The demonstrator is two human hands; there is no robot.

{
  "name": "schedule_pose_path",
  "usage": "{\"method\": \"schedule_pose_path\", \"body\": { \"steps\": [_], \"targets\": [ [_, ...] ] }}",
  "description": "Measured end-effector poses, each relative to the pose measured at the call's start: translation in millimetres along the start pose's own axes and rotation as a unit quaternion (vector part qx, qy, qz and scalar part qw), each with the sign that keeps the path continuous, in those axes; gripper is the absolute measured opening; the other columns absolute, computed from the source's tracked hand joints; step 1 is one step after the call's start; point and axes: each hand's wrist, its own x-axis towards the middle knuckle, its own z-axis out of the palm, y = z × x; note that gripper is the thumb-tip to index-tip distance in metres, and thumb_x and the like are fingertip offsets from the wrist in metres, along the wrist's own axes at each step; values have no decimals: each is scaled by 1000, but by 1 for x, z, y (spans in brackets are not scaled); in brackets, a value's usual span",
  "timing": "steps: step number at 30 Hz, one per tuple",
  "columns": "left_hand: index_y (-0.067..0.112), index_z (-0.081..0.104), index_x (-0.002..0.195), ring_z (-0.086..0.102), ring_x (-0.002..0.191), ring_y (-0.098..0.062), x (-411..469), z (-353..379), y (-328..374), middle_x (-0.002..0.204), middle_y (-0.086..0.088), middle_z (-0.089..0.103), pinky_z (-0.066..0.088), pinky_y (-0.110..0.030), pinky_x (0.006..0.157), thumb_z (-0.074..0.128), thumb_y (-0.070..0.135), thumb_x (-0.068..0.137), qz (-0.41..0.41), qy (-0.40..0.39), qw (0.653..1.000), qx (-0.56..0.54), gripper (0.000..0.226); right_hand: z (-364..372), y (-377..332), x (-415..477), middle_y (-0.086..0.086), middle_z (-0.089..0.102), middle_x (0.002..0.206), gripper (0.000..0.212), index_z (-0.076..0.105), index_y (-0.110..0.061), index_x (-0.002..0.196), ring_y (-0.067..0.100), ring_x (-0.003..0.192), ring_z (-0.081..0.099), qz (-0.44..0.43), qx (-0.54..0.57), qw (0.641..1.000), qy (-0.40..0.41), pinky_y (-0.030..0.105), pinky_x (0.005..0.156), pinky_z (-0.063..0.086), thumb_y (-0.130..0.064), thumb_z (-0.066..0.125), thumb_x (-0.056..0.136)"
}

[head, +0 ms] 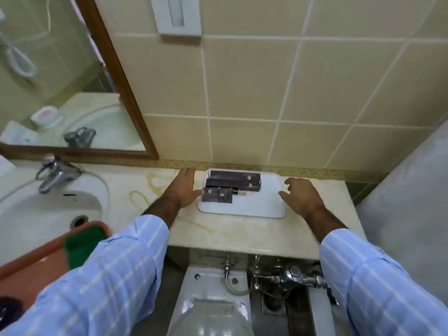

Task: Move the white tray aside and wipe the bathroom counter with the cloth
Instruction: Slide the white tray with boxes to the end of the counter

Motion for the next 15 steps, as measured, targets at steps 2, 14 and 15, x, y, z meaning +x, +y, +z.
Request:
{"method": "schedule_pose_path", "body": {
  "steps": [2,14,15],
  "targets": [
    [3,39,155,45,143,-35,7,26,-2,156,-20,44,35,-36,116,66,35,97,-35,0,999,-8,71,21,12,4,17,65,134,48,61,-6,135,34,127,57,44,17,999,-7,36,101,47,-34,64,96],
    [2,79,100,71,100,-35,13,80,-7,103,-17,79,50,-31,92,71,10,87,-120,118,981,-101,17,58,34,25,2,48,53,25,55,-12,52,28,65,50,142,132,981,20,26,49,32,-7,66,74],
    [2,79,99,71,100,-35,11,80,-6,103,-17,79,50,-31,91,72,10,86,-113,130,980,-102,17,54,36,22,2,51,54,21,59,-11,54,27,65,50,144,148,978,21,25,50,33,-7,67,73]
  ]
}}
